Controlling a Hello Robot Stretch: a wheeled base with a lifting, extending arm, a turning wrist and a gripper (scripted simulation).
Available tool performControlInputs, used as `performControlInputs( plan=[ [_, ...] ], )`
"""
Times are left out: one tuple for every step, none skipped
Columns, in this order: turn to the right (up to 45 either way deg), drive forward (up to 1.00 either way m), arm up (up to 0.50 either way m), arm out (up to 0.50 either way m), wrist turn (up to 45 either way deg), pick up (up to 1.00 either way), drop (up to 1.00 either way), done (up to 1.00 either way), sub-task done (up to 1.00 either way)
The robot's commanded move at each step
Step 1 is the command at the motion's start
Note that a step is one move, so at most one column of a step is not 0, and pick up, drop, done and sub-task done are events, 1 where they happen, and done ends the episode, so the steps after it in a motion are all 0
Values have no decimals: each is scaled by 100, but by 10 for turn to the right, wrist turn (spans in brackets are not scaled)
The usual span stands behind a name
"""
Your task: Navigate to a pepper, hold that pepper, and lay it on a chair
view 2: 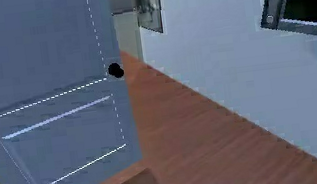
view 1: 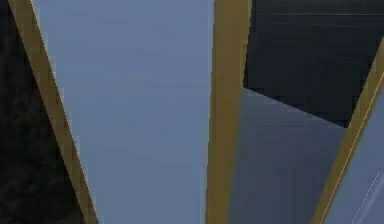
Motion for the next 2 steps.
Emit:
performControlInputs(
  plan=[
    [450, 0, 0, 0, 0, 0, 0, 0, 0],
    [450, 0, 0, 0, 0, 0, 0, 0, 0]
  ],
)
